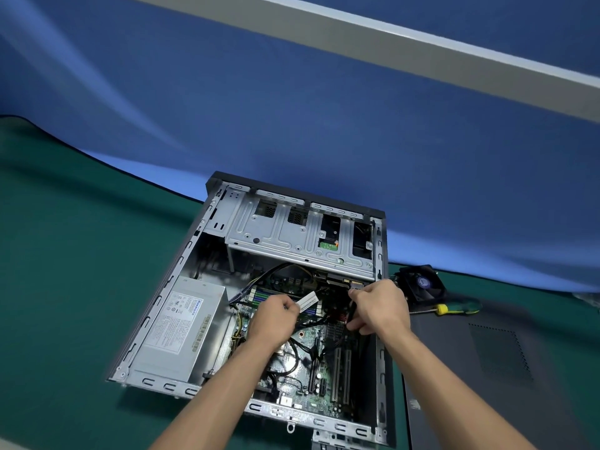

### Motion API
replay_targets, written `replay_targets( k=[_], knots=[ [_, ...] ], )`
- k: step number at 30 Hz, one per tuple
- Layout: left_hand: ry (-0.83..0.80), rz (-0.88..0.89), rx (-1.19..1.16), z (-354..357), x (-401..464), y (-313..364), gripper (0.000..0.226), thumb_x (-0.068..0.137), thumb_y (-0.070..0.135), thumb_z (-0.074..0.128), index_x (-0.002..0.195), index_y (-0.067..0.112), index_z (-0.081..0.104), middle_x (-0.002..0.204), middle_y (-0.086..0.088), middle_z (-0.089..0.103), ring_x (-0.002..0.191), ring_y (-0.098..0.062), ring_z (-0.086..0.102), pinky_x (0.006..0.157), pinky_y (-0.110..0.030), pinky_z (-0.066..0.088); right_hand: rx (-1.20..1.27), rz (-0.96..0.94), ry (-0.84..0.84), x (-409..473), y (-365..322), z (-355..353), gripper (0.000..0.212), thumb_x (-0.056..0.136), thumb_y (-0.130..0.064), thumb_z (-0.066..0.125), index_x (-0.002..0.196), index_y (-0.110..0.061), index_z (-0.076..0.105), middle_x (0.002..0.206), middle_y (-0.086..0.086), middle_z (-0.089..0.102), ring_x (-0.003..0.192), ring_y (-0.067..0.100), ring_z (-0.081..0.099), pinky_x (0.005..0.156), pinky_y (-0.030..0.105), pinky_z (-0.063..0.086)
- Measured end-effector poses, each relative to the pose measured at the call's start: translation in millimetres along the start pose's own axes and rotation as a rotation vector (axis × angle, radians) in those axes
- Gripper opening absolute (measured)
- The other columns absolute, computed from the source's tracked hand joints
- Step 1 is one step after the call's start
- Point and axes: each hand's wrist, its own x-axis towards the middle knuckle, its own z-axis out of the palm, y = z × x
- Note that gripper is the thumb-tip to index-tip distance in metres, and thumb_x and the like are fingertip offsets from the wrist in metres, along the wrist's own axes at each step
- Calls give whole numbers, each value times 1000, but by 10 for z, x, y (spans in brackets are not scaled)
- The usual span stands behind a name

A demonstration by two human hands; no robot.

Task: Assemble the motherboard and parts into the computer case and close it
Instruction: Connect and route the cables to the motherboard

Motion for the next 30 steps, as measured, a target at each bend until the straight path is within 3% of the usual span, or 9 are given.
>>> replay_targets(
  k=[6, 19, 24, 27, 30],
  knots=[
    [4, 0, 14, -6, -2, 9, 19, 95, 25, 50, 81, 23, 61, 70, -1, 65, 59, -19, 52, 64, -28, 47, -14, 45, -14, 21, -39, 10, 28, 96, -24, 56, 78, -5, 65, 52, 7, 67, 59, 25, 71, 67, 41, 60],
    [2, 1, 38, -2, -11, 30, 19, 96, 26, 49, 80, 25, 60, 68, 1, 63, 55, -16, 48, 59, -25, 41, -9, 57, 56, 60, 3, 75, 33, 96, -28, 55, 73, -8, 68, 52, 4, 67, 54, 17, 69, 66, 35, 59],
    [-3, 15, 47, 0, -40, 34, 18, 96, 26, 49, 83, 25, 61, 65, 0, 60, 55, -20, 49, 65, -35, 53, 29, 41, 85, 95, 29, 121, 27, 96, -27, 57, 79, -10, 68, 49, 4, 66, 46, 12, 65, 62, 32, 58],
    [2, 39, 139, 22, -83, 44, 17, 95, 29, 48, 92, 26, 65, 59, 5, 59, 52, -19, 54, 67, -31, 53, 25, 24, 90, 116, 62, 143, 28, 95, -27, 58, 76, -10, 68, 46, 2, 64, 44, 11, 62, 65, 32, 58],
    [114, 49, 313, 42, -119, 88, 22, 95, 30, 48, 95, 23, 69, 75, 7, 65, 61, -12, 61, 65, -25, 50, 105, 20, 31, 140, 79, 99, 26, 95, -25, 59, 78, -6, 67, 50, 6, 66, 51, 20, 66, 61, 33, 57]
  ],
)
